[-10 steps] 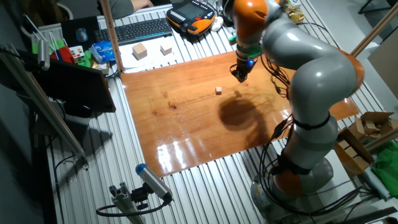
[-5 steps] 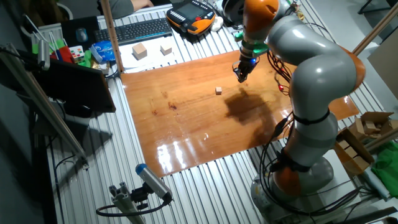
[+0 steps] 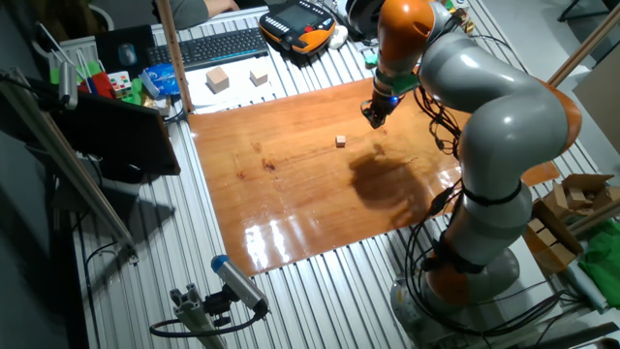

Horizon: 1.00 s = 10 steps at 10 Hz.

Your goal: Approach and touch the side of the small block

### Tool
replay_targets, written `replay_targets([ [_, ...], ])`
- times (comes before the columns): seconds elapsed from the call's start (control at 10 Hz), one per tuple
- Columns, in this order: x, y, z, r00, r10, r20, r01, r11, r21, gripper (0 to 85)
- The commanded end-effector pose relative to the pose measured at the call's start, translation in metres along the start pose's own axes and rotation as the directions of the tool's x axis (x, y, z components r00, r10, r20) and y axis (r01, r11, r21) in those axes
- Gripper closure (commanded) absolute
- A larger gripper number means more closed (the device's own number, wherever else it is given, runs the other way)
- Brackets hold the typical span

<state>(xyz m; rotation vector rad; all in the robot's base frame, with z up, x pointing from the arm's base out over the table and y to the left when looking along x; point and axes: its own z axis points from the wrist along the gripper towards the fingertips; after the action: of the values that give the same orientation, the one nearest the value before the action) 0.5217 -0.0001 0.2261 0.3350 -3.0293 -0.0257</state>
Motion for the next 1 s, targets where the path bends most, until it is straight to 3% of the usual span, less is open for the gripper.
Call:
replay_targets([
  [0.0,-0.007,-0.003,0.010,1.000,-0.005,0.007,0.005,1.000,-0.007,84.3],
  [0.6,-0.058,-0.014,0.071,0.997,-0.015,0.076,0.016,1.000,-0.014,84.3],
  [0.9,-0.071,-0.012,0.085,0.997,-0.019,0.071,0.017,0.999,0.029,84.3],
])
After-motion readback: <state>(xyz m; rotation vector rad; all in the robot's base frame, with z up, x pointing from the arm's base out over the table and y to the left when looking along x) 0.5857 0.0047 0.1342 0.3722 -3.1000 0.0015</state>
